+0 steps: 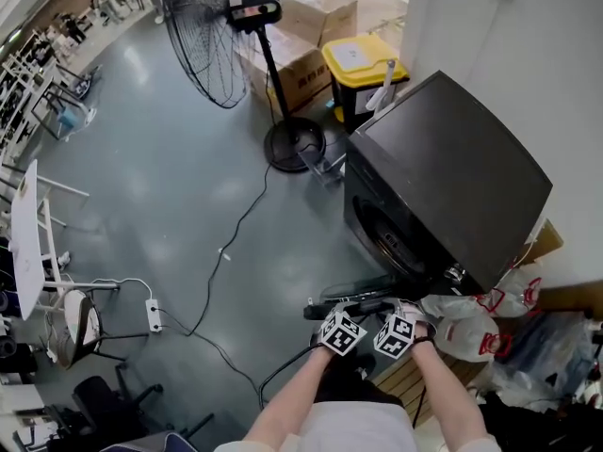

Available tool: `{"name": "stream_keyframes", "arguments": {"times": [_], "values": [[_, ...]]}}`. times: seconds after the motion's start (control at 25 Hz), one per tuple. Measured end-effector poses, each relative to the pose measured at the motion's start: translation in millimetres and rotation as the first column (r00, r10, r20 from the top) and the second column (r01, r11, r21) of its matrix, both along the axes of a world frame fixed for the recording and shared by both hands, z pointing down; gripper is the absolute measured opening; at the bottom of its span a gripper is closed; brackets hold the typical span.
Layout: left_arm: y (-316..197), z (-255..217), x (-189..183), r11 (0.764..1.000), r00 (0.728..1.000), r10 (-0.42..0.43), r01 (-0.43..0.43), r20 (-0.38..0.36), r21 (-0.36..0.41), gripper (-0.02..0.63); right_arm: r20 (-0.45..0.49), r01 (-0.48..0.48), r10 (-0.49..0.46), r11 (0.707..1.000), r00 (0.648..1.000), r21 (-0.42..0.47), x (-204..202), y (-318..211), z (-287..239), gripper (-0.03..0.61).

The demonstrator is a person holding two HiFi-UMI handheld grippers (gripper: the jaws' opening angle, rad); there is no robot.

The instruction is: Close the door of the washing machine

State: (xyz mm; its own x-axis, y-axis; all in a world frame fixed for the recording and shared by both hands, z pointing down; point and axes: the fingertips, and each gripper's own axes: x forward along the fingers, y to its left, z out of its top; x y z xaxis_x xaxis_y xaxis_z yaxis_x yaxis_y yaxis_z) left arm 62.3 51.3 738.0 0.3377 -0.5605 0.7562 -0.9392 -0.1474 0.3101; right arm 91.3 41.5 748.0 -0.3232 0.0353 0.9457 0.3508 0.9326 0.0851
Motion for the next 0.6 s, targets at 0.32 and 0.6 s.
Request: {"name": "stream_keyframes", "arguments": {"times": [0.32,0.6], "values": [[-7,-3,-13,0.997,0.997,0.072,-0.071,-0.003,0.028,0.169,0.032,-0.071,0.071,0.997,0.997,-0.009,-12,-7,-5,0.141],[-17,-1,-22,0.995,0.995,0.095,-0.096,0.019,0.033,0.169,0.052,-0.146,0.146,0.989,0.988,-0.007,-21,-17,-5,0.144]]}}
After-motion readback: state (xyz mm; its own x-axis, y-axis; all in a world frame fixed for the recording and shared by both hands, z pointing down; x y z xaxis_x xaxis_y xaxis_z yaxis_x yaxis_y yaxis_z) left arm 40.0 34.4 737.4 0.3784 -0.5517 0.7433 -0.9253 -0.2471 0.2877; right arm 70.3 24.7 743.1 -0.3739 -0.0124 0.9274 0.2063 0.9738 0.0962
